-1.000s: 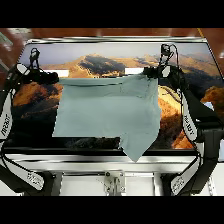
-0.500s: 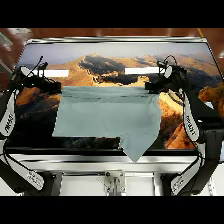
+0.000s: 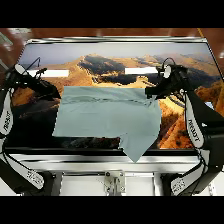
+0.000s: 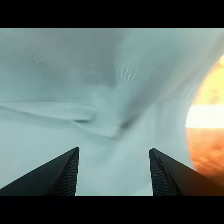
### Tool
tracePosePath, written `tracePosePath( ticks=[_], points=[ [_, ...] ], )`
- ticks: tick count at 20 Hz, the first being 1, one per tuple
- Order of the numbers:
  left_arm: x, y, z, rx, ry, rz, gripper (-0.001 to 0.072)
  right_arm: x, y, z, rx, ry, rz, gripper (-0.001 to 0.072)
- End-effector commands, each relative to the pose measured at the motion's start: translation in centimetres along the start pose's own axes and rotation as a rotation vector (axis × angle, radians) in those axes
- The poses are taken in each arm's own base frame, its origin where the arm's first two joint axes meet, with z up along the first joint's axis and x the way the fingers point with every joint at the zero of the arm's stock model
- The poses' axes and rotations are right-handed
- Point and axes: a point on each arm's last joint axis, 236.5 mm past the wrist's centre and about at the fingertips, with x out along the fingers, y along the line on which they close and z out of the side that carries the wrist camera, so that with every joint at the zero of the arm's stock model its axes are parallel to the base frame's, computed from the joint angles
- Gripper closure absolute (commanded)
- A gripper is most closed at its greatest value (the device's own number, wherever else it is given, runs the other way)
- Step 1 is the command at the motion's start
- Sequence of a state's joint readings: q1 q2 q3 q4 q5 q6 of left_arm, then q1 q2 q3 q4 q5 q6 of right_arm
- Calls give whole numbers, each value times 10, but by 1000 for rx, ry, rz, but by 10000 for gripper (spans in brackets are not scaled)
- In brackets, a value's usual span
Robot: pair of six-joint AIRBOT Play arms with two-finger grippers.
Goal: Fold the shirts.
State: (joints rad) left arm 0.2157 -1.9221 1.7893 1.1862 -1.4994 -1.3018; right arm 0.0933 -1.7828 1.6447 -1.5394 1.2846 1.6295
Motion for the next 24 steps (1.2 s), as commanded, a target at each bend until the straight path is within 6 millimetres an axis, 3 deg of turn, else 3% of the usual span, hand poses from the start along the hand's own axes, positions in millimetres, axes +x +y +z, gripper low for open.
tracePosePath(
  ticks=[1,3,5,6,9,11,15,21,24],
  points=[
    [-45,9,-48,-74,123,-80,13,-63,-61,-23,-66,31,-228,211],
    [-59,24,-69,-157,92,-110,-6,-77,-79,-54,-59,100,-222,207],
    [-55,37,-106,-244,111,-135,-6,-68,-88,-91,2,161,-145,193],
    [-48,42,-123,-284,117,-142,-6,-58,-89,-111,48,200,-90,97],
    [-11,49,-166,-355,107,-161,-6,-27,-66,-166,186,318,158,79],
    [13,50,-182,-372,101,-150,-6,-17,-50,-173,256,320,279,80],
    [52,41,-206,-404,159,-162,-6,-10,-53,-164,287,268,278,80],
    [75,15,-194,-356,124,-185,8,-10,-54,-165,285,273,276,80],
    [80,14,-186,-386,104,-157,358,-11,-54,-169,281,291,273,80]
  ],
)
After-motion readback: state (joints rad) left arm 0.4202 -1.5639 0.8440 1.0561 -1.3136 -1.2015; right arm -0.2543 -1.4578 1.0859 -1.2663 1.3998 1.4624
